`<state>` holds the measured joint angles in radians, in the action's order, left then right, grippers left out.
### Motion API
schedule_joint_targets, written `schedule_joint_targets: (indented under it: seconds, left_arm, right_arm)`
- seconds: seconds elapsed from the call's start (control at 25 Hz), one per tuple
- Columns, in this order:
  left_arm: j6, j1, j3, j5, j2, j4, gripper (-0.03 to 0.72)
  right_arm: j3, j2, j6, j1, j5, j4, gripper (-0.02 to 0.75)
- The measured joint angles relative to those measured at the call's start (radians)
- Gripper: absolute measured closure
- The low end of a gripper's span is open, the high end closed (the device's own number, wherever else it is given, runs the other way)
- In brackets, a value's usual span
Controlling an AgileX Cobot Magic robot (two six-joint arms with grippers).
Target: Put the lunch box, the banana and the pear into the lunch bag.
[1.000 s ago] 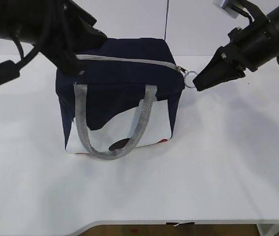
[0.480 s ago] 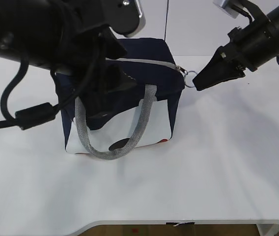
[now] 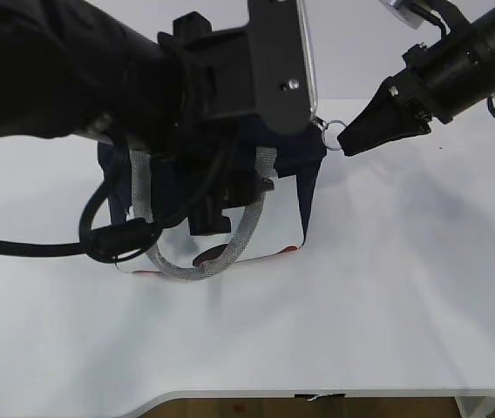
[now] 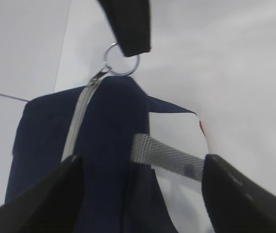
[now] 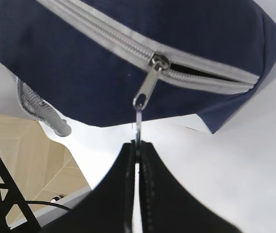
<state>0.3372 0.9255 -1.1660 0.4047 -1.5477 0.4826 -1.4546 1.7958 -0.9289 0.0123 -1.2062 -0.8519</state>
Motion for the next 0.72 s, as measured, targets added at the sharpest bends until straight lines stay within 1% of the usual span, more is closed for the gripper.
schedule_joint_targets:
  seconds: [0.08, 0.24, 0.52, 0.72]
  left_arm:
    - [0.001, 0.014, 0.000, -0.005, -0.023, 0.047, 0.115]
    - [0.002, 0.018, 0.000, -0.030, -0.069, 0.103, 0.122]
    - [0.002, 0.018, 0.000, -0.089, -0.108, 0.203, 0.191]
    - [0.003, 0.018, 0.000, -0.116, -0.144, 0.258, 0.207]
  right_arm:
    - [0.000, 0.000, 0.000, 0.000, 0.000, 0.000, 0.731]
    - [0.000, 0.000, 0.000, 0.000, 0.000, -0.011, 0.731]
    - [0.000, 0.000, 0.001, 0.000, 0.000, -0.030, 0.731]
    - [0.000, 0.000, 0.001, 0.000, 0.000, -0.048, 0.731]
